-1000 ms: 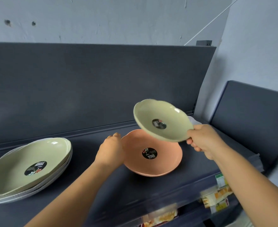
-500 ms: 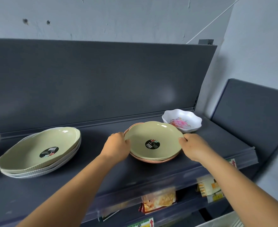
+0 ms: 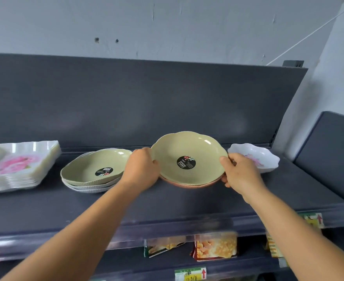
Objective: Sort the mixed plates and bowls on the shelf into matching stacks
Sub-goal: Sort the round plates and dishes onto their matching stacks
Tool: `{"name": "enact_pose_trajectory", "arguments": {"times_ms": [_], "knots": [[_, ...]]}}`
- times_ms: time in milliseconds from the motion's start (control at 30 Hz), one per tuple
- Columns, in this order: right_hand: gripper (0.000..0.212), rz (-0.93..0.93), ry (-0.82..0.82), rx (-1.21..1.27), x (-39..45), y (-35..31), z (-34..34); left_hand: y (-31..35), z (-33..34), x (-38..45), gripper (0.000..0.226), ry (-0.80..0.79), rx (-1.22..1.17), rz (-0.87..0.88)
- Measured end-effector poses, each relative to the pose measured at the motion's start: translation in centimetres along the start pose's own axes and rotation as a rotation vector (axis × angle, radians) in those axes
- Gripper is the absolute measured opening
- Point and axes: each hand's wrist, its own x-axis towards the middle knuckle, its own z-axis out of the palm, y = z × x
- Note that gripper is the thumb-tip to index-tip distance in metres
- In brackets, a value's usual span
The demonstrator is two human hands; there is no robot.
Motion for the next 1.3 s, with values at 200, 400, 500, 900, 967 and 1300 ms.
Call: {"name": "enact_pose_trajectory", "arguments": {"times_ms": [200,400,500,900,967,1300], "knots": [[0.030,-0.095,-0.073,0.035,-0.7,-5.9,5.9,-5.3,-6.1,0.3,0.014,0.154,0.034,-0.138],[0.033,-0.101,-0.176,0.044,-0.8,-10.2,12.8,-12.0,-9.7,1.1,0.013,0.159,0.071,-0.250],[0.035,-0.075,-0.204,-0.009,-0.5,-10.9,15.9,-14.8,-10.3,1.5,0.014,0.122,0.078,-0.291],[0.032,-0.048,-0.180,-0.271,-1.1,-10.2,20.5,-18.9,-9.7,1.7,0.023,-0.029,0.092,-0.293],[0.034,-0.072,-0.180,-0.324,-1.1,-10.2,20.8,-18.7,-9.9,1.6,0.017,-0.047,0.138,-0.280],[0.037,-0.219,-0.184,-0.528,-1.9,-8.7,17.1,-12.1,-8.3,1.1,0.042,-0.074,0.317,0.144]]}}
